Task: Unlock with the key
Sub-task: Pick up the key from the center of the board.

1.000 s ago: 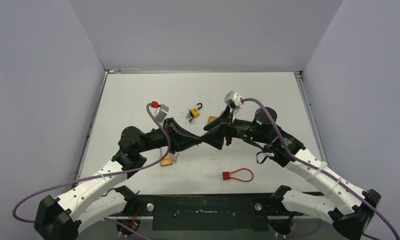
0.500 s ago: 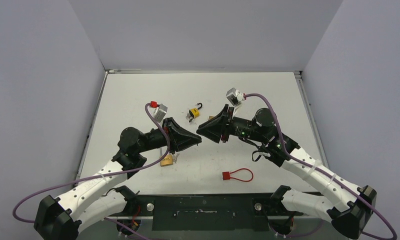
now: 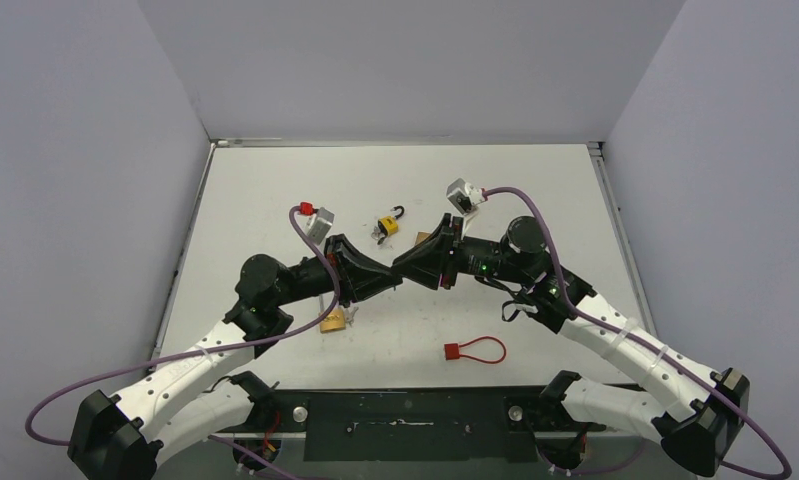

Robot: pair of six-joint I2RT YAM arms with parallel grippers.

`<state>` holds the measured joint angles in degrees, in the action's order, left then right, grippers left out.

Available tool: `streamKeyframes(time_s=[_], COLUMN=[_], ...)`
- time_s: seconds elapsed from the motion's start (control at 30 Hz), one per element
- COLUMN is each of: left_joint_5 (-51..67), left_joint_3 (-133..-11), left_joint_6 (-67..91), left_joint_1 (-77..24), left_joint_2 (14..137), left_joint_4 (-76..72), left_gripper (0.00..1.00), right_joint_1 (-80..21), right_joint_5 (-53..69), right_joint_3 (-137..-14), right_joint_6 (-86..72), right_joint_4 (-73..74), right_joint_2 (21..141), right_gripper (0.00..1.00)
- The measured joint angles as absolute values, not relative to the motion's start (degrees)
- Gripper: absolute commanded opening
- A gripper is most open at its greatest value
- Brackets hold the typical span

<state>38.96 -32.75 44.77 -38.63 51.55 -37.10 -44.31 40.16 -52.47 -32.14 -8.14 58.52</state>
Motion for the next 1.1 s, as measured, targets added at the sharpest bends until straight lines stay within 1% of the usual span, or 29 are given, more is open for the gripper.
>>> streamKeyframes(time_s=[0.17,0.23,0.3,0.33,0.4,0.43,0.47,0.53,0.63,0.7,0.77,0.83,0.9,0.97,1.1], left_joint_5=[38.6,38.4,38.3,38.2,37.9,37.7,37.2,35.5,31.4,28.4,25.5,23.5,22.5,22.4,24.8], left_joint_3=[-32.8,-32.8,-32.8,-32.8,-32.8,-32.8,-32.8,-32.7,-32.7,-32.7,-32.7,-32.8,-32.8,-32.8,-32.8], left_joint_6=[44.8,44.8,44.8,44.8,44.8,44.5,44.3,43.3,41.6,40.4,39.0,38.0,37.5,37.3,38.0], left_joint_1=[-38.6,-38.6,-38.6,-38.6,-38.6,-38.6,-38.6,-38.6,-38.6,-38.5,-38.5,-38.5,-38.5,-38.4,-38.4], left_joint_2=[51.5,51.5,51.4,51.4,51.3,51.2,51.0,50.1,47.6,45.7,44.4,44.1,44.6,45.5,47.5], left_joint_4=[-37.1,-37.1,-37.0,-36.9,-36.7,-36.6,-36.2,-34.7,-30.7,-28.1,-25.8,-23.8,-22.2,-21.6,-22.3], left_gripper=[0.0,0.0,0.0,0.07,0.39,0.53,0.63,0.72,0.73,0.72,0.63,0.51,0.44,0.41,0.41], right_joint_1=[-44.3,-44.3,-44.3,-44.3,-44.4,-44.3,-44.3,-44.3,-44.3,-44.3,-44.3,-44.3,-44.3,-44.3,-44.3], right_joint_5=[40.6,40.6,40.6,40.6,40.3,40.0,39.5,38.1,36.4,35.7,35.2,35.2,35.4,35.4,36.3], right_joint_3=[-52.4,-52.4,-52.4,-52.4,-52.4,-52.4,-52.4,-52.4,-52.5,-52.7,-53.1,-53.4,-53.6,-54.0,-54.2], right_joint_6=[-32.2,-32.2,-32.2,-32.2,-32.2,-32.2,-32.2,-31.9,-30.9,-30.0,-29.2,-28.7,-28.2,-27.7,-27.6], right_joint_4=[-8.1,-8.1,-8.1,-8.2,-8.1,-8.1,-8.0,-7.2,-5.5,-3.9,-2.4,-1.7,-1.4,-1.1,-1.1], right_joint_2=[58.8,58.8,58.8,58.8,58.8,58.8,58.8,58.7,58.5,58.5,58.5,58.5,58.5,58.5,58.5], right_gripper=[0.06,0.0,0.0,0.0,0.0,0.0,0.0,0.0,0.0,0.0,0.0,0.0,0.0,0.0,0.0])
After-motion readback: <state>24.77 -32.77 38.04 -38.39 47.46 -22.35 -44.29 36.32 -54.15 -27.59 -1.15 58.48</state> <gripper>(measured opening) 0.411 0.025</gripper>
